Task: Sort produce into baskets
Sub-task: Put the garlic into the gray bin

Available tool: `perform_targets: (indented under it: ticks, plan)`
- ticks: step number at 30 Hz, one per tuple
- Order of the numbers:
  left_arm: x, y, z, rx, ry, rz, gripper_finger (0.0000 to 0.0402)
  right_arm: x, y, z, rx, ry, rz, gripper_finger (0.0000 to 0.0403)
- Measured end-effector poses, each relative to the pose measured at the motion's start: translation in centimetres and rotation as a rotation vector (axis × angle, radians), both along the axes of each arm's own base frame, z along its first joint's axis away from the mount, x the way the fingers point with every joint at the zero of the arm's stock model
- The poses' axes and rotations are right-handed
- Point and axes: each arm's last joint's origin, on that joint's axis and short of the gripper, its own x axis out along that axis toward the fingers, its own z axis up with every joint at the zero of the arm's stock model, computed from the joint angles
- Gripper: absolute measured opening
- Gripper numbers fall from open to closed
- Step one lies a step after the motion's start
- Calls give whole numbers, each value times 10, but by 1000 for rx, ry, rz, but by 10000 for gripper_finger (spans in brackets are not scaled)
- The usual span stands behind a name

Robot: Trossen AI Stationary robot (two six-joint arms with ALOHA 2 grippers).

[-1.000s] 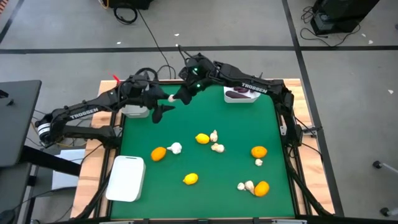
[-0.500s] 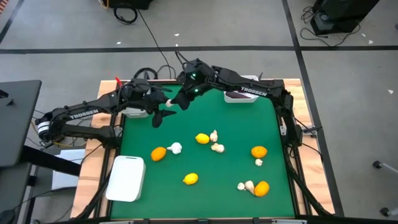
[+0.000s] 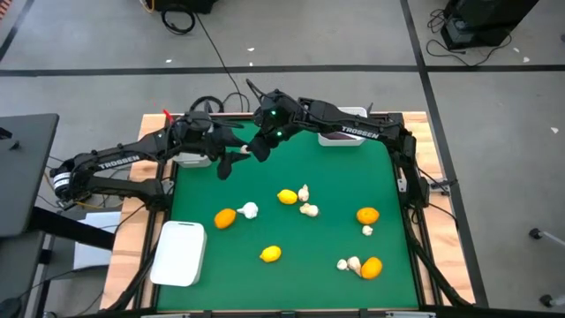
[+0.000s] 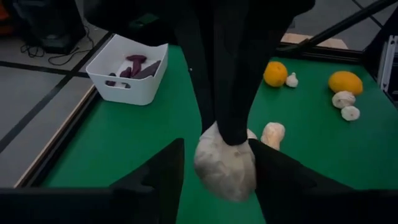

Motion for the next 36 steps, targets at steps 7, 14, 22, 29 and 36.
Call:
perform_targets:
  ticks: [7, 14, 22, 29, 36]
  plan:
    - [-1, 1, 0, -24, 0, 22, 106, 0, -1, -1, 6, 18, -77, 27]
    - [-14, 14, -14, -128, 145, 205, 98, -6, -4, -8, -23, 129, -185, 123]
    - [-48, 31, -35, -146, 460, 612, 102, -23, -1, -22, -106, 370, -245, 178]
    - [-67, 45, -39, -159, 539, 841, 102, -23, 8, -24, -171, 396, -178, 180]
    - [-76, 59, -46, -260, 551, 957, 102, -24, 12, -25, -210, 422, -122, 180]
